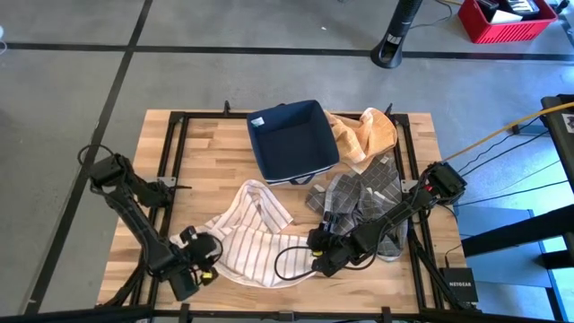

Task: Fold towel
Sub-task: Fold the white towel

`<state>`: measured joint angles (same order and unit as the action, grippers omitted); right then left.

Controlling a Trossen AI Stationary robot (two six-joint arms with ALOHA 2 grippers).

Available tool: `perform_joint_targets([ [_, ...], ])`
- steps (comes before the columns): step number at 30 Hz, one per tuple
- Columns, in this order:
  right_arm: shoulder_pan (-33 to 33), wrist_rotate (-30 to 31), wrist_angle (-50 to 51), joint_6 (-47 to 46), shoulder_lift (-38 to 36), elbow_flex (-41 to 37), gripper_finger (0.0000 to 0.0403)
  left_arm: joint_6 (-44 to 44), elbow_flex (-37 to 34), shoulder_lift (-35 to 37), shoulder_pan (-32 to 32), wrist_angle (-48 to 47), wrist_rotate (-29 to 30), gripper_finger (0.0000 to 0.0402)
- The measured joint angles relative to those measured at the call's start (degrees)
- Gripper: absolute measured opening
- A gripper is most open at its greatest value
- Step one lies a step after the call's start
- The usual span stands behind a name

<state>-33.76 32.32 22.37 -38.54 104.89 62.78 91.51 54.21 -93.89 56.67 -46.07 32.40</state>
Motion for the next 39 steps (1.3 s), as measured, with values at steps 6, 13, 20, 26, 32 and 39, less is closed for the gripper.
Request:
perform_joint_targets([
  [6,0.0,0.0,0.0,0.0,0.0,0.0,0.0182,3.1,-0.3,0.0,-2.2,-4.3,-2.5,0.0138],
  [13,0.0,0.0,-0.5,-0.2,0.0,0.0,0.0182,4.1,-0.3,0.0,-3.1,-9.5,-8.7,0.0138],
  [20,0.0,0.0,-1.7,-0.1,0.0,0.0,0.0182,6.8,1.6,0.0,-3.2,-18.8,-9.2,0.0138],
  [26,0.0,0.0,-1.7,-0.1,0.0,0.0,0.0182,5.4,2.3,0.0,-3.1,-15.8,-6.9,0.0138],
  [32,0.0,-0.6,-1.7,-0.1,0.0,0.0,0.0182,3.9,0.3,-0.5,-3.1,-12.3,-6.0,0.0138],
  [39,0.0,-1.4,-1.8,0.0,0.0,0.0,0.0182,2.5,-2.1,-0.8,-3.1,-10.6,-6.2,0.0091],
])
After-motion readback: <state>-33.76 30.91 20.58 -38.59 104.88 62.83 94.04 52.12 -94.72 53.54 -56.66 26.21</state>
